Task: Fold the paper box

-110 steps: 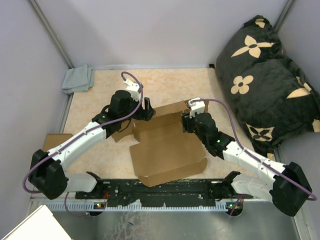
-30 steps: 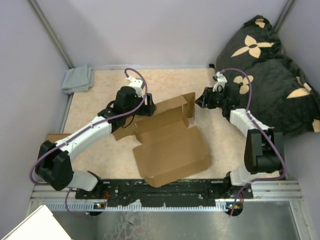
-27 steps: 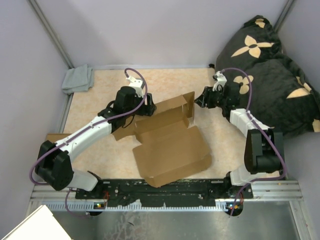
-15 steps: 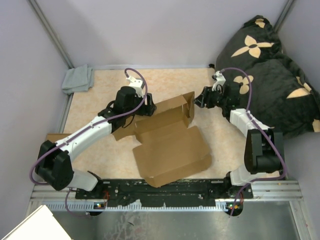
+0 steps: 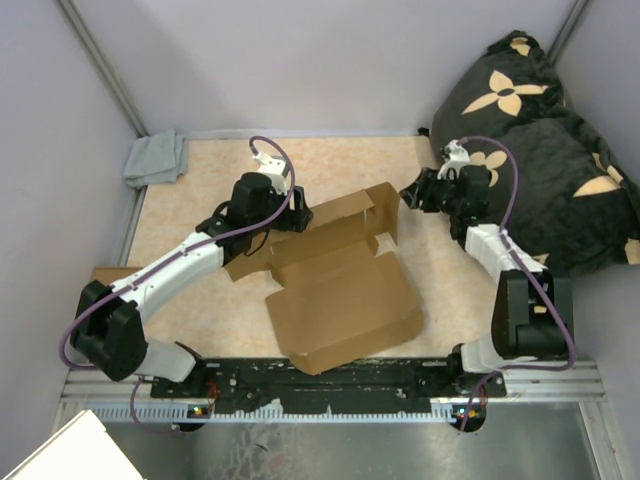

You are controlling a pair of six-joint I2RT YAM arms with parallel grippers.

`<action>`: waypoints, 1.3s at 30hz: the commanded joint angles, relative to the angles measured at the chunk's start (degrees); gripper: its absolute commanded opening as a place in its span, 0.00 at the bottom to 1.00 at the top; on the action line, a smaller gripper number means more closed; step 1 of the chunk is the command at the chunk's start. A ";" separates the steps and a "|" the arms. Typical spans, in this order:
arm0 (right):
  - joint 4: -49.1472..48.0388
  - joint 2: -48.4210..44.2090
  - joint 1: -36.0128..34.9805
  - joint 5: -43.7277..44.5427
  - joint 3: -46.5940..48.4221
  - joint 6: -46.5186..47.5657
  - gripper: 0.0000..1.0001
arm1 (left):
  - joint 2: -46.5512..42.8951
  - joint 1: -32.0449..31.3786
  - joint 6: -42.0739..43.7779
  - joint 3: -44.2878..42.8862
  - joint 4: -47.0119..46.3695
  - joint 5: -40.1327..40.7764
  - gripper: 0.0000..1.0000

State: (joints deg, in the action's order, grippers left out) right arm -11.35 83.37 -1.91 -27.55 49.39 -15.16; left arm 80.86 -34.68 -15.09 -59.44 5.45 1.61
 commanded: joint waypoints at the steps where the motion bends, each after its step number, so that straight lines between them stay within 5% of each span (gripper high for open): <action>1: -4.99 0.92 1.41 6.01 5.33 -2.71 0.53 | 0.79 -0.30 0.64 -0.59 1.84 -0.64 0.75; 13: -10.57 21.60 1.41 -5.65 14.26 -6.31 0.52 | 1.43 -0.30 0.58 -0.94 1.67 -0.81 0.75; 32: -11.73 25.02 -0.36 -10.62 14.03 -6.79 0.52 | 1.38 -0.30 0.67 -0.85 2.03 -0.31 0.75; 39: -9.34 19.86 -1.37 -10.53 10.26 -5.20 0.52 | 1.40 -0.35 0.75 -0.94 2.02 -0.02 0.75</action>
State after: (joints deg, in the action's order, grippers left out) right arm -20.14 108.14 -2.52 -37.41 60.42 -21.65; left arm 81.28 -34.68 -15.09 -59.66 5.13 1.32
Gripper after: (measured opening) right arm 0.517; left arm 0.750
